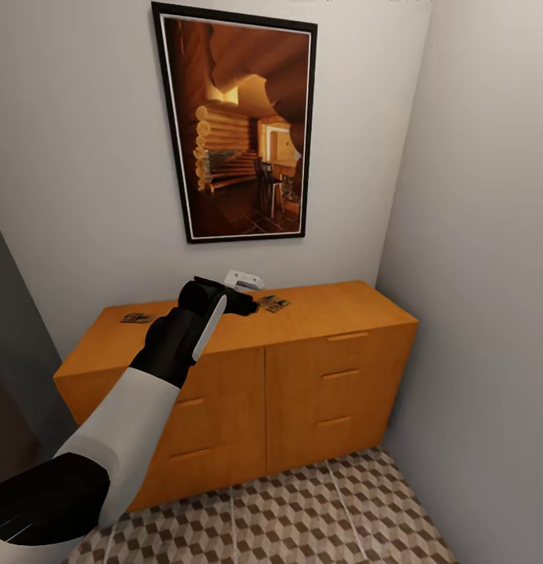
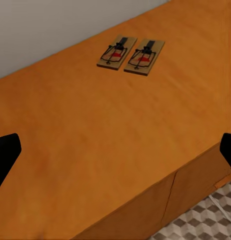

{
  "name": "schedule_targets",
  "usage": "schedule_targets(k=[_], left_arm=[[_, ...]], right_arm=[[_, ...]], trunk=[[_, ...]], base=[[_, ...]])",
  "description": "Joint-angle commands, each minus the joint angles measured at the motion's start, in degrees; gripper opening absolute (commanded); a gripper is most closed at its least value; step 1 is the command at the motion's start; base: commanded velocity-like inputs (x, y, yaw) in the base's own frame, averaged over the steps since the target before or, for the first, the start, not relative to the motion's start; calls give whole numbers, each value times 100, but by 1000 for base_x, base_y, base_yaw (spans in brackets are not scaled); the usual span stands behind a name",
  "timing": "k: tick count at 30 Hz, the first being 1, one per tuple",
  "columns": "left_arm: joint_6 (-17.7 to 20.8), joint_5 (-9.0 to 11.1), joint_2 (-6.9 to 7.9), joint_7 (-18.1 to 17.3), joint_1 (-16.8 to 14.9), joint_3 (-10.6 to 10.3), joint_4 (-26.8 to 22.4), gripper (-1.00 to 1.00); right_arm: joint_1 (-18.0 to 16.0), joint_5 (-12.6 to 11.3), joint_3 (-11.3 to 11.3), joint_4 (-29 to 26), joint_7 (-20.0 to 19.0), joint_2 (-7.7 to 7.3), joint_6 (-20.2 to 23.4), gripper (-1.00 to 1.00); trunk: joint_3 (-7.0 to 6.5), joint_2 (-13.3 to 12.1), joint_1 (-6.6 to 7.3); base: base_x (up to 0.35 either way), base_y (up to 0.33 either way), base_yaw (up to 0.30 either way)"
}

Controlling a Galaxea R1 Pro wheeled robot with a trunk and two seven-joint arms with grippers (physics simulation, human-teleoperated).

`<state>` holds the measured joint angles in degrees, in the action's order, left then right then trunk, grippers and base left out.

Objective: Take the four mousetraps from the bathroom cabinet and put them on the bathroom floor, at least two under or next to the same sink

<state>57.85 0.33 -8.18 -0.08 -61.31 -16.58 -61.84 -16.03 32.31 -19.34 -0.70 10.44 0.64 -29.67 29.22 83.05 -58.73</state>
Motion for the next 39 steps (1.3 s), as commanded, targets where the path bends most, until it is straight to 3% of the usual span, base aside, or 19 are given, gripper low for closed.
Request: schedule_targets(k=[1,22,39], left_arm=[[25,2,1,-1,-4,-3,-6,100],[33,2,1,-9,-4,-3,26,100],[30,6,1,-68,5,-11,151,100]], right_arm=[[-5,38,-26,4,20,0,-13,-100],[-5,38,-26,0,20,14,158,-100],[-5,38,-26,0,20,16,182,-100]], trunk=[[1,3,0],[-102,3,0],[-103,3,0]], base=[[23,-18,-165],[9,2,-152],[222,125,-2]])
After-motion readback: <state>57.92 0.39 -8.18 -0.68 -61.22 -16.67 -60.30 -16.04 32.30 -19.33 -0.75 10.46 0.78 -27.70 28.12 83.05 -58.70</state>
